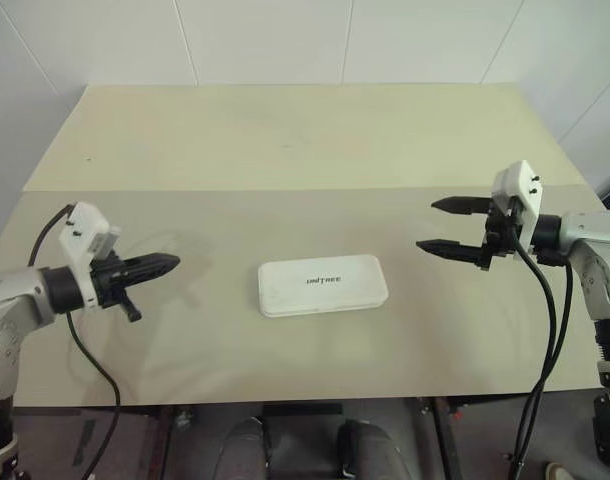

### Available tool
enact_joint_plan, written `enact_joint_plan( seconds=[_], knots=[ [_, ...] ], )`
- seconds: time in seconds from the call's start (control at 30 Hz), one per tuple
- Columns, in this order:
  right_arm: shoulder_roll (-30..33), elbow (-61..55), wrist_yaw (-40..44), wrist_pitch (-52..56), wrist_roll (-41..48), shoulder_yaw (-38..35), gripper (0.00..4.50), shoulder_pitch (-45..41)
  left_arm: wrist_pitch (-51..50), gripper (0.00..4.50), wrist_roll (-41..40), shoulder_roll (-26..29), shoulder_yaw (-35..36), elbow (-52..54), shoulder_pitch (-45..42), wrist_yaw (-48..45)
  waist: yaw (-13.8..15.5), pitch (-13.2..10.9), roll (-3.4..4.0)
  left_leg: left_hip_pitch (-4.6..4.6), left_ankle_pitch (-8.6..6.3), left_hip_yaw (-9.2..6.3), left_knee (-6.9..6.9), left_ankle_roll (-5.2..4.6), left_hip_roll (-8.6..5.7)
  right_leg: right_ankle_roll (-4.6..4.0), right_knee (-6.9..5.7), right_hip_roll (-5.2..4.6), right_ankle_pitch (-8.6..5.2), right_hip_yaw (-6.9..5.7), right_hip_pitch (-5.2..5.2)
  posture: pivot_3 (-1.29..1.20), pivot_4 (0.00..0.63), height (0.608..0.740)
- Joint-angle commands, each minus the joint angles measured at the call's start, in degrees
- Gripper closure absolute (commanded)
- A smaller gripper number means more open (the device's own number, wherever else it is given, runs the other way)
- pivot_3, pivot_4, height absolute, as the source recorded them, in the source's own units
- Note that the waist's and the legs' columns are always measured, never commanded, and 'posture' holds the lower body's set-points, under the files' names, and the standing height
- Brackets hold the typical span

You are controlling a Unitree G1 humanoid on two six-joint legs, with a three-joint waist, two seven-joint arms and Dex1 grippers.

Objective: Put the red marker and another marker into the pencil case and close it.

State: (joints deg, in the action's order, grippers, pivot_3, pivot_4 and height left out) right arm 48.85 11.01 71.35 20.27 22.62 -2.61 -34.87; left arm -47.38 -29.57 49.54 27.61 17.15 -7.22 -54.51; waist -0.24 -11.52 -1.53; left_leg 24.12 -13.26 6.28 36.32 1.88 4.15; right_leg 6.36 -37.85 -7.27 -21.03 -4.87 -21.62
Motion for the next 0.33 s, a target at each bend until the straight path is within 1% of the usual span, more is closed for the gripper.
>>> enact_joint_plan(
  seconds=[0.03, 0.1, 0.33],
  knots=[
    [-0.1, -1.8, 2.1, -1.1, 0.2, 0.3, 0.00, 1.7, 2.7, 4.46, -4.6, -0.1, 0.8, 5.6, 7.4, -6.4, 0.0, 0.0, 0.00, 0.00, -0.01, 0.02, 0.00, -0.01, -0.01, 0.00, 0.00, -0.03, 0.00, 0.01, 0.00, 0.00, 0.150, 0.740],
    [-1.2, -2.0, 1.7, -0.9, 0.2, 0.7, 0.00, 2.2, 2.8, 4.46, -4.4, -1.0, 1.0, 5.4, 9.3, -4.3, 0.0, 0.0, 0.00, -0.01, -0.01, 0.06, 0.00, -0.01, 0.00, 0.00, -0.01, -0.03, 0.00, 0.05, -0.01, 0.00, 0.150, 0.740],
    [-2.8, -0.3, 1.8, -0.5, 1.1, -0.4, 0.00, 1.0, 2.6, 4.46, -6.5, -3.5, 4.7, 6.5, 11.3, 1.1, 0.0, 0.0, 0.00, -0.05, -0.03, 0.04, -0.04, 0.00, 0.01, -0.04, 0.02, -0.02, 0.02, 0.05, 0.01, 0.00, 0.150, 0.740]
  ],
)
